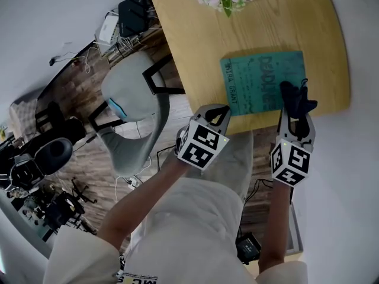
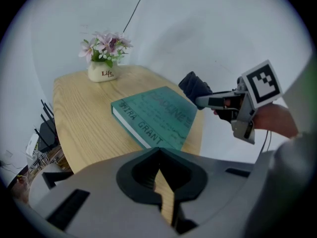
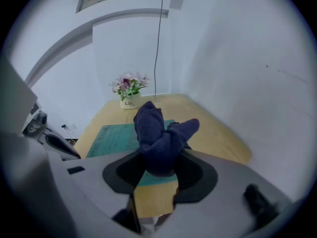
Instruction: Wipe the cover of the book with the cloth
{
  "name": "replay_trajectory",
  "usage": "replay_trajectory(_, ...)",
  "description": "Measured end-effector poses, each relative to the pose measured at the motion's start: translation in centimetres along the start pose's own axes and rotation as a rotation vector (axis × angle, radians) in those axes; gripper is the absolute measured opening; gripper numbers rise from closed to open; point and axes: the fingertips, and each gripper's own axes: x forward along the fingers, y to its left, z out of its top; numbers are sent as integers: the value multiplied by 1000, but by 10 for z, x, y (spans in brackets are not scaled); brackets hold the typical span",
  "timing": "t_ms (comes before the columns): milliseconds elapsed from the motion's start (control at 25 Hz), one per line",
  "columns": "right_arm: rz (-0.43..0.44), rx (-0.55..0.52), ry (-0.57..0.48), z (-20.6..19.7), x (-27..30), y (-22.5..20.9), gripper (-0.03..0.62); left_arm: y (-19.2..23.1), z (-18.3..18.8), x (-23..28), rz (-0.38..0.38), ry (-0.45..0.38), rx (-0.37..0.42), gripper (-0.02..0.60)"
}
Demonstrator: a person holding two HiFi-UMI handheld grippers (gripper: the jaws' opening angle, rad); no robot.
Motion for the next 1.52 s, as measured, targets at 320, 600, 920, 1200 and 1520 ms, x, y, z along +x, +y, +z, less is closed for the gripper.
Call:
replay_trajectory(320,-92,-20,26,14,31,-47,173,-2,-7,9,-6,23,-3,11)
replay_trajectory(600,-115,-39,86,5,50,-54,173,-2,-7,9,-22,15,-33,11)
replay_trajectory(920,-85,-147,116,0,52,-24,172,-1,-9,9,-6,-12,-28,11)
replay_trajectory(1200,20,-203,103,-4,45,33,172,-2,-8,8,-22,-13,-17,11)
replay_trajectory(1520,124,-235,95,-4,40,82,173,-2,-8,8,-52,-24,-37,11)
